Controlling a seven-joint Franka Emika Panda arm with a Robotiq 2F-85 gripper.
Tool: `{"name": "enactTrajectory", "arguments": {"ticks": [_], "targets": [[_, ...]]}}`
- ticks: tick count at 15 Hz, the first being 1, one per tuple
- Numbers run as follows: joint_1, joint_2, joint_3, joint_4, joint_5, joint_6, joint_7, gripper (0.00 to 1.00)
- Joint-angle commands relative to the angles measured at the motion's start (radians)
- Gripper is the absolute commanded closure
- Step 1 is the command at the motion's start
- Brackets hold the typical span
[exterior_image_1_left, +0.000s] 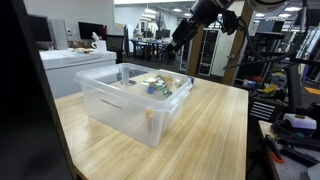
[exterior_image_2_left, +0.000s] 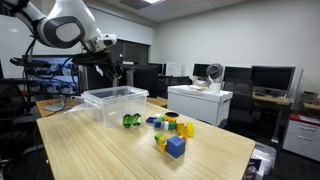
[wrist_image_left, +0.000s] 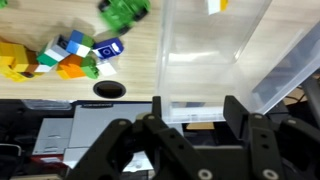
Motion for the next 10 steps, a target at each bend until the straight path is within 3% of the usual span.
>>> {"name": "enactTrajectory", "arguments": {"ticks": [1,4,9,10], "targets": [[-0.012,-0.064,0.075,-0.063,0.109,0.004,-0.145,0.04],[-0.008,-0.051,0.074,-0.034,0.170,0.000,-0.204,0.00],[-0.122,0.088,0.043,0.072,0.183,0.023,-0.205,0.00],[-0.121,0.113,0.003,0.090,0.137,0.030,-0.171,0.00]]}}
